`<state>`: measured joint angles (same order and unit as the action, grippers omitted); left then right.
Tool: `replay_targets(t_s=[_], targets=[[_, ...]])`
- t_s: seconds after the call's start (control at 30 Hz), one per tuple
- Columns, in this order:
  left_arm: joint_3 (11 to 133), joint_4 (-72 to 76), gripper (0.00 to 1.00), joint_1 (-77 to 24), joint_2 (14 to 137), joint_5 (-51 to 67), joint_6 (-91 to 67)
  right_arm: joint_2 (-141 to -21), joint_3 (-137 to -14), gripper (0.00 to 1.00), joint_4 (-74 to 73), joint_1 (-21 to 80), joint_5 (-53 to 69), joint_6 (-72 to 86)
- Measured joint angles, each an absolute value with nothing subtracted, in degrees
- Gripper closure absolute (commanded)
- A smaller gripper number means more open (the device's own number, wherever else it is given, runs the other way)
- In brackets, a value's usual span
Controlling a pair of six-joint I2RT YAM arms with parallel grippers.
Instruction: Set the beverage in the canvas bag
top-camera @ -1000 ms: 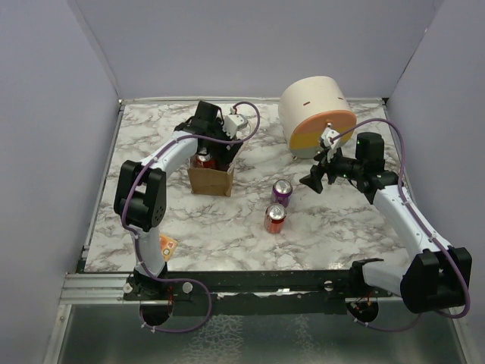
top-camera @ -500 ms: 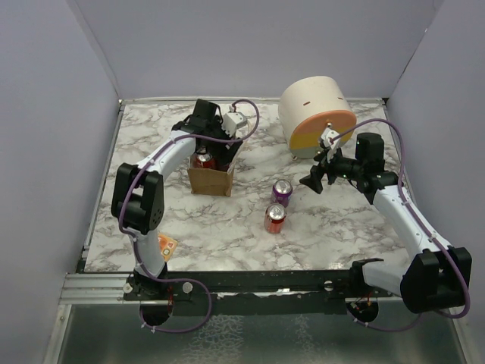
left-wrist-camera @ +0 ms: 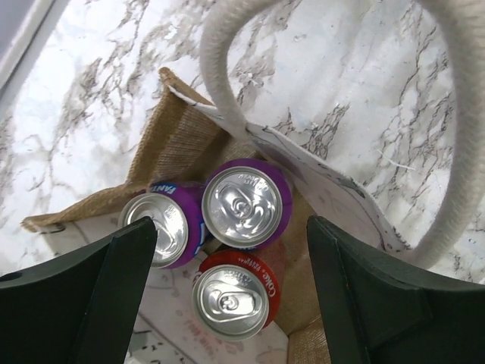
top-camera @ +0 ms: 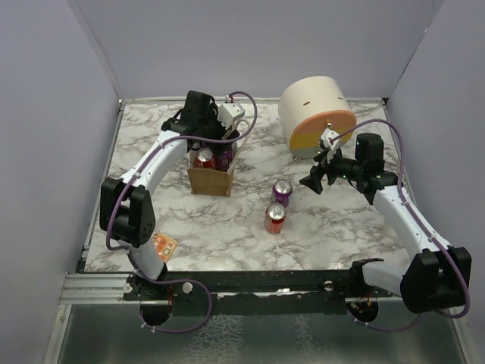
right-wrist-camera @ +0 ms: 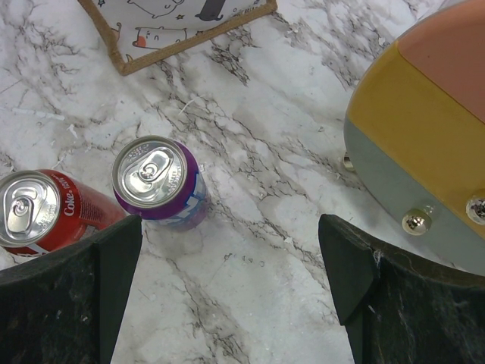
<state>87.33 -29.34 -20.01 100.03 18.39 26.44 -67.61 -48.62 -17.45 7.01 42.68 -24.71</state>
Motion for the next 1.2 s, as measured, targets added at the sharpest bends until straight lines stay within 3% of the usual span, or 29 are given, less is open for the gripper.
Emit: replay_targets(t_s=[0.33, 0.7, 1.2], targets=[[87.31, -31.11, 0.18, -20.01, 91.92, 17.87, 28.88, -67.61, -48.62, 0.0, -17.37, 7.01, 42.48, -24.73], [85.91, -33.34, 0.19, -21.21, 83.68, 29.47, 29.06, -67.61, -48.62, 0.0, -17.26, 7.01, 42.24, -24.69], [76.75, -44.03, 0.18, -46.5, 84.12, 29.98, 39.35, -67.61, -48.62, 0.0, -16.78, 5.56, 40.23, -24.71]])
